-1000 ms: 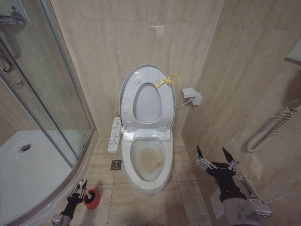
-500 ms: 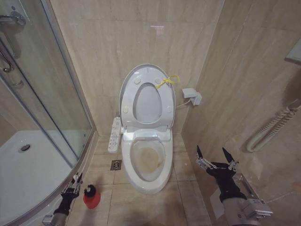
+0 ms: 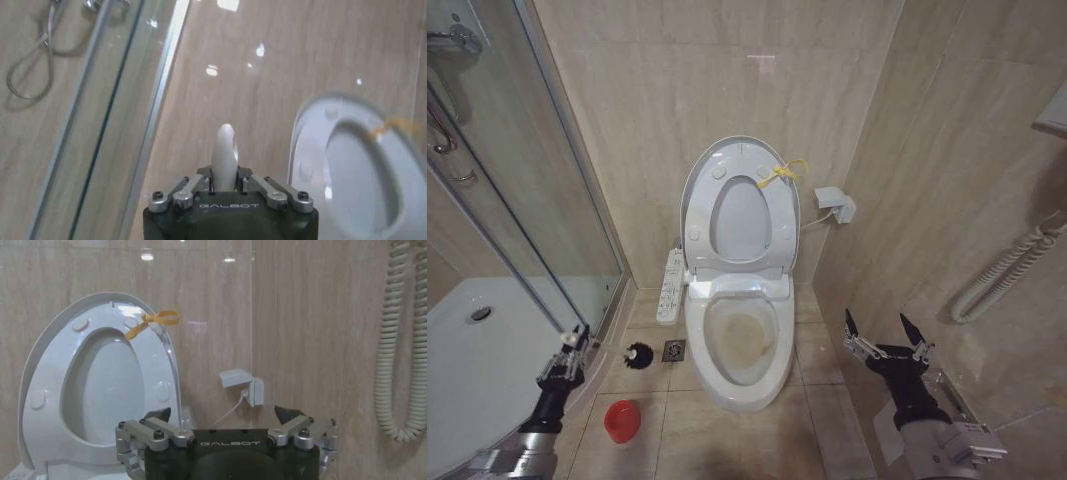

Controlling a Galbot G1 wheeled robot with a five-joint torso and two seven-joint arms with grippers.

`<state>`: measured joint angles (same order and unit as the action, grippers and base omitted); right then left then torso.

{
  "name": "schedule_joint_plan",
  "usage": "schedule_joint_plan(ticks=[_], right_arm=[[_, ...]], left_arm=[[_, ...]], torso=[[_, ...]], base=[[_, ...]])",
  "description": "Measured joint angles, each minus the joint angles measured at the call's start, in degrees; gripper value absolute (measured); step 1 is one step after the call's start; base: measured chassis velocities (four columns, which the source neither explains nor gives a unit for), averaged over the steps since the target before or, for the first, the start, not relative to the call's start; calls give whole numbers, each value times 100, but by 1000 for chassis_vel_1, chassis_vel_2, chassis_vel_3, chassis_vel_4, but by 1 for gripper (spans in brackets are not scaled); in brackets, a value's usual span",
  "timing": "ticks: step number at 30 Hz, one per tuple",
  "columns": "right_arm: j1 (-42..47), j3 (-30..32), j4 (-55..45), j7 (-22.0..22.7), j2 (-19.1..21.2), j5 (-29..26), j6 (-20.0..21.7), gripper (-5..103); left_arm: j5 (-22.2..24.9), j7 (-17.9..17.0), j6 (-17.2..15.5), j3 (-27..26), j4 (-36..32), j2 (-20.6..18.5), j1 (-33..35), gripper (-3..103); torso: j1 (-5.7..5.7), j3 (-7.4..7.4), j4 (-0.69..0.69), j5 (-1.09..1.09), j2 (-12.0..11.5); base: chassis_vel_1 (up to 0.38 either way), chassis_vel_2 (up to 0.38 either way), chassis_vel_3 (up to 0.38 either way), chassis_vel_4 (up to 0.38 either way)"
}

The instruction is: Open the toilet lid, clean the toilet bowl with a toilet brush, close the toilet lid, and flush.

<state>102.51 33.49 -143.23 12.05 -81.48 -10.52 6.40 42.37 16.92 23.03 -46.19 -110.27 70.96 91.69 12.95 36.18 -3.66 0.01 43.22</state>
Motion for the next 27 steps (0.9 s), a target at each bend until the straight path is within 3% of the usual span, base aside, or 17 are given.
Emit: schedule_joint_plan(ticks=[4,6,9,12,20,27], right_arm=[[0,0,0,0,0,0,0,100],[0,0,0,0,0,0,0,100],[0,0,0,0,0,0,0,100],[0,0,0,0,0,0,0,100],[0,0,0,0,0,0,0,100],[0,0,0,0,0,0,0,100]], left_arm=[[557,-217,-412,-196,-910,21,407,22],[702,-274,-519,-204,-1071,12,430,22],[1401,-356,-930,-162,-1527,-59,328,22],[1723,-313,-1054,-79,-1554,-132,157,22],[2975,50,-1270,339,-614,-691,-874,22],[3170,367,-1274,921,305,-967,-1504,22]], torso=[[0,0,0,0,0],[0,0,0,-1,0],[0,0,-2,0,0],[0,0,-1,-2,0],[2,0,-2,-2,0],[2,0,-1,-2,0]], base=[[0,0,0,0],[0,0,0,0],[0,0,0,0],[0,0,0,0],[0,0,0,0],[0,0,0,0]])
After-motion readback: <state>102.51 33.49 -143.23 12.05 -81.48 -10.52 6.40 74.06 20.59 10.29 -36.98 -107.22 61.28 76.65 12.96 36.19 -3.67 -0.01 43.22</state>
